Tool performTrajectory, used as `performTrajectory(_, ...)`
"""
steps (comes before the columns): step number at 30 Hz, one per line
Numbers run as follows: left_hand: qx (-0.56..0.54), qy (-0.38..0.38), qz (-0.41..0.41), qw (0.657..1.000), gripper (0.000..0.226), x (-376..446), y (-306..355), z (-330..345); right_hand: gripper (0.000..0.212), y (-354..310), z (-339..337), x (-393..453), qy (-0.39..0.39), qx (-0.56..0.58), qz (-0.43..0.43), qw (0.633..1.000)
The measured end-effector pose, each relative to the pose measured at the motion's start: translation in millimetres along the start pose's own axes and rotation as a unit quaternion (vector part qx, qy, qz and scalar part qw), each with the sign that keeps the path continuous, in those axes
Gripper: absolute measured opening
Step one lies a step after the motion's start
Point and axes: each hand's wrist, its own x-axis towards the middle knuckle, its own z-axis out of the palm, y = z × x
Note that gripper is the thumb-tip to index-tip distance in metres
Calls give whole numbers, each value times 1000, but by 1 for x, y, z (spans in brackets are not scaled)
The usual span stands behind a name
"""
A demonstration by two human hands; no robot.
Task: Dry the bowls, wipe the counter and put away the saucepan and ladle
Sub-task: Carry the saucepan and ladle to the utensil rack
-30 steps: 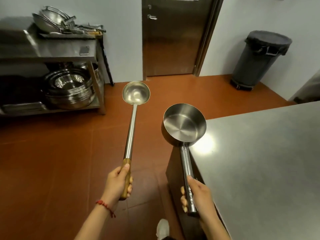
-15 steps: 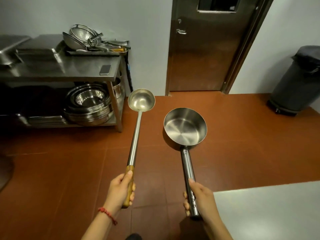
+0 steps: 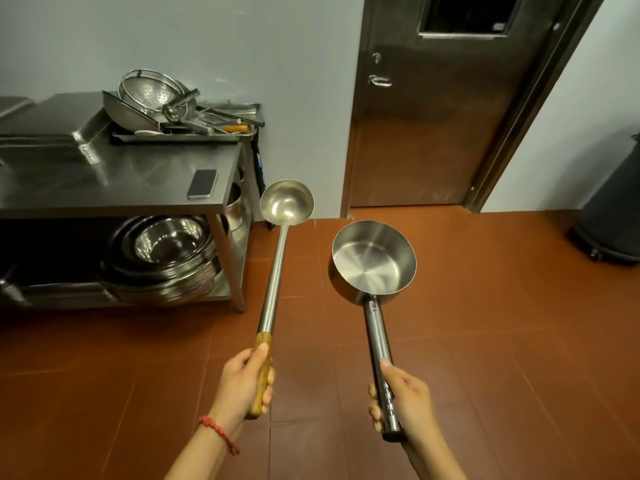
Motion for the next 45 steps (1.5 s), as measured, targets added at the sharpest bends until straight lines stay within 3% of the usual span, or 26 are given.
performTrajectory(9, 1, 0, 2, 1000, 29, 164, 78, 43, 37, -86, 30, 155, -10, -3, -9, 1000)
performTrajectory(23, -64, 70, 21, 995, 31, 401, 197, 140, 34, -260, 55, 440, -88, -61, -23, 994)
performTrajectory(31, -108, 126, 38, 985, 28, 526, 263, 131, 37, -320, 126, 573, -135, -97, -12, 986)
performTrajectory(45, -154, 255, 51, 953, 31, 716, 363, 59, 39, -417, 304, 769, -234, -169, 1, 957)
